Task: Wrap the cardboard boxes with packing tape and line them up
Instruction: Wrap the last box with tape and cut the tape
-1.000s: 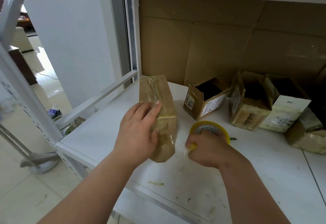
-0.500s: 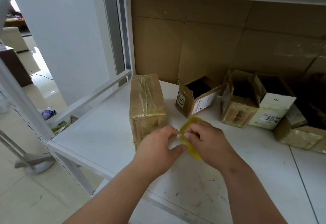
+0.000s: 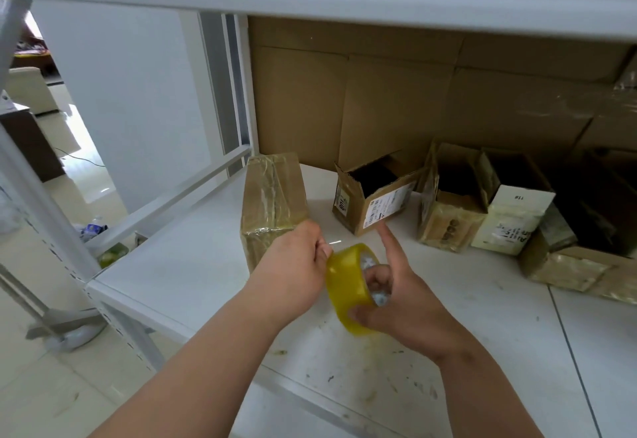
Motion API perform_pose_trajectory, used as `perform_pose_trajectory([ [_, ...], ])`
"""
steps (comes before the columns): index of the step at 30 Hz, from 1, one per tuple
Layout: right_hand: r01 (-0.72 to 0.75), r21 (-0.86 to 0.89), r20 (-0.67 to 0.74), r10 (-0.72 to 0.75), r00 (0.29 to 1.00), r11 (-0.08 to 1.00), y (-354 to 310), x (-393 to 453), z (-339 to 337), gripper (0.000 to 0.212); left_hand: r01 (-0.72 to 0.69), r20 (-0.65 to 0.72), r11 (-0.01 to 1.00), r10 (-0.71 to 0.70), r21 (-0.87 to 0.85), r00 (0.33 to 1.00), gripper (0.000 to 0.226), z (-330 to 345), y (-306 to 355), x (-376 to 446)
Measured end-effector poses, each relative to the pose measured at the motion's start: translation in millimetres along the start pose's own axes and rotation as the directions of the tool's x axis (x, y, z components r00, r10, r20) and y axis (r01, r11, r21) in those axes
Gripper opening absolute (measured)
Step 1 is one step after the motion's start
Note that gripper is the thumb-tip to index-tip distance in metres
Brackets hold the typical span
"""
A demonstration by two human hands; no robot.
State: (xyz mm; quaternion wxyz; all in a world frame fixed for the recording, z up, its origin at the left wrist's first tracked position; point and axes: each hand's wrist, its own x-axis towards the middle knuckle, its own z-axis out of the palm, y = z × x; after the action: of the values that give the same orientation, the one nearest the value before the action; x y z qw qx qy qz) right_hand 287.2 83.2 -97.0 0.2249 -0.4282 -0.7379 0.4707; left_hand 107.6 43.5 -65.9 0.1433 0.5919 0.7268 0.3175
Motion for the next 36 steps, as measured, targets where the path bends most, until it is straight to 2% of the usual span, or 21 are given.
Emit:
perform_pose_trajectory([
  [2, 0.003, -0.036, 0.054, -0.001, 0.999, 0.999, -1, -3, -2, 0.1, 0.014, -0.061, 1.0, -0.015, -0.024, 0.998, 0.017, -11, 1, 0],
  [5, 0.104, -0.116, 0.046, -0.099, 0.994, 0.988, -1, -4, -6, 0.041, 0.035, -0.106, 0.994, -0.046, -0.101, 0.993, 0.017, -32, 2, 0],
  [7, 0.178, -0.084, 0.007, -0.178, 0.984, 0.98, -11, -6, -14, 0.024, 0.053, -0.13, 0.989, -0.072, -0.139, 0.989, 0.017, -44, 0, -2],
  [11, 0.243, 0.124, 0.074, -0.253, 0.965, 0.962, -34, 0, -29, 0.037, 0.097, -0.164, 0.953, -0.149, -0.288, 0.975, 0.018, -61, -14, -4],
  [14, 0.247, 0.149, 0.096, -0.263, 0.96, 0.957, -41, 12, -29, 0.063, 0.115, -0.172, 0.913, -0.195, -0.39, 0.966, 0.019, -70, -22, -3],
  [15, 0.252, 0.15, 0.079, -0.265, 0.961, 0.956, -44, 17, -30, 0.065, 0.116, -0.178, 0.901, -0.206, -0.419, 0.962, 0.019, -73, -25, -2],
  [18, 0.269, 0.133, 0.03, -0.275, 0.961, 0.954, -48, 29, -37, 0.046, 0.123, -0.213, 0.851, -0.264, -0.51, 0.941, 0.019, -83, -36, -1],
  [20, 0.264, 0.143, -0.01, -0.266, 0.964, 0.954, -48, 37, -44, 0.041, 0.134, -0.239, 0.808, -0.321, -0.574, 0.916, 0.018, -90, -45, 0],
  [24, 0.263, 0.136, -0.061, -0.257, 0.964, 0.955, -47, 48, -54, 0.077, 0.179, -0.241, 0.757, -0.407, -0.628, 0.881, 0.018, -101, -60, 6],
  [25, 0.254, 0.138, -0.076, -0.246, 0.966, 0.957, -48, 50, -56, 0.079, 0.186, -0.235, 0.747, -0.419, -0.638, 0.877, 0.019, -101, -63, 8],
  [26, 0.235, 0.127, -0.084, -0.225, 0.971, 0.964, -49, 54, -57, 0.073, 0.195, -0.227, 0.734, -0.433, -0.65, 0.873, 0.02, -100, -65, 11],
  [29, 0.151, 0.073, -0.084, -0.144, 0.986, 0.986, -57, 65, -56, 0.017, 0.241, -0.204, 0.692, -0.495, -0.681, 0.845, 0.021, -94, -73, 18],
  [32, 0.078, -0.04, -0.109, -0.082, 0.991, 0.996, -59, 77, -53, 0.017, 0.281, -0.173, 0.658, -0.537, -0.698, 0.826, 0.018, -86, -82, 22],
  [36, 0.016, -0.099, -0.124, -0.028, 0.992, 0.995, -60, 87, -53, 0.017, 0.323, -0.122, 0.626, -0.561, -0.71, 0.819, 0.016, -78, -87, 26],
])
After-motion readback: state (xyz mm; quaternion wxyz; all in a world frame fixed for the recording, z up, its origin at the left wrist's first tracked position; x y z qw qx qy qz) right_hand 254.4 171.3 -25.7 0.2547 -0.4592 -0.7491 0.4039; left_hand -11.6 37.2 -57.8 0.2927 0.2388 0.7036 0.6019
